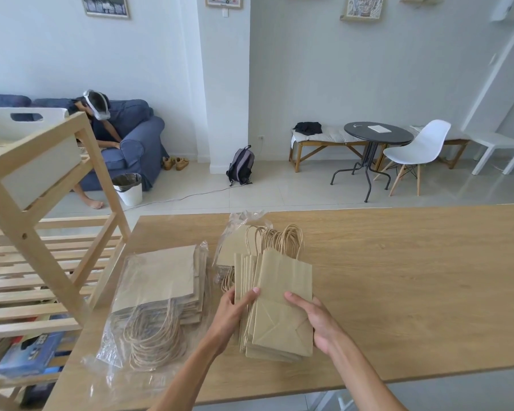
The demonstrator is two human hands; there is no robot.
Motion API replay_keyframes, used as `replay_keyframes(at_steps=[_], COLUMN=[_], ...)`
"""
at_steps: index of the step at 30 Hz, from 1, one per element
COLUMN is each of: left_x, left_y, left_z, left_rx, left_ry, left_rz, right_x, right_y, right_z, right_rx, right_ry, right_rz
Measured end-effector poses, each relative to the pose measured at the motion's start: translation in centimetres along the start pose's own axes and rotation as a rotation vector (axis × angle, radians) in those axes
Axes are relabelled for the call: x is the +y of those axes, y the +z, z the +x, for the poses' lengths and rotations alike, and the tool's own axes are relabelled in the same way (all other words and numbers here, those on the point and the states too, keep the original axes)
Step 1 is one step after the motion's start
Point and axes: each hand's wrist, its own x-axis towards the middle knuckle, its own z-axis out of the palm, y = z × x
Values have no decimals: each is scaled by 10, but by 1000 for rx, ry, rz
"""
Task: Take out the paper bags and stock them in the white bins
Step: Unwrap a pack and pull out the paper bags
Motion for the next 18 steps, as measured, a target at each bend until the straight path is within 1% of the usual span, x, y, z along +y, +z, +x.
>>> replay_keyframes(at_steps=[2, 4, 8, 11, 14, 18], left_x=[1, 2, 8, 11, 7, 0], left_y=[-2, -1, 7, 10, 13, 20], left_z=[1, 1, -3, -1, -2, -9], left_rx=[-26, -54, -65, -9, 78, 118], left_ry=[-24, -2, 86, 163, 191, 220], left_rz=[46, 73, 130, 212, 163, 113], right_x=[-4, -8, -9, -6, 1, 15], right_y=[1, 4, 14, 20, 22, 25], right_z=[-3, -6, -7, -9, -8, -11], right_rx=[2, 27, 38, 67, 41, 78], right_ry=[26, 45, -147, -281, -391, -455], right_rz=[-57, -153, -243, -282, -388, -364])
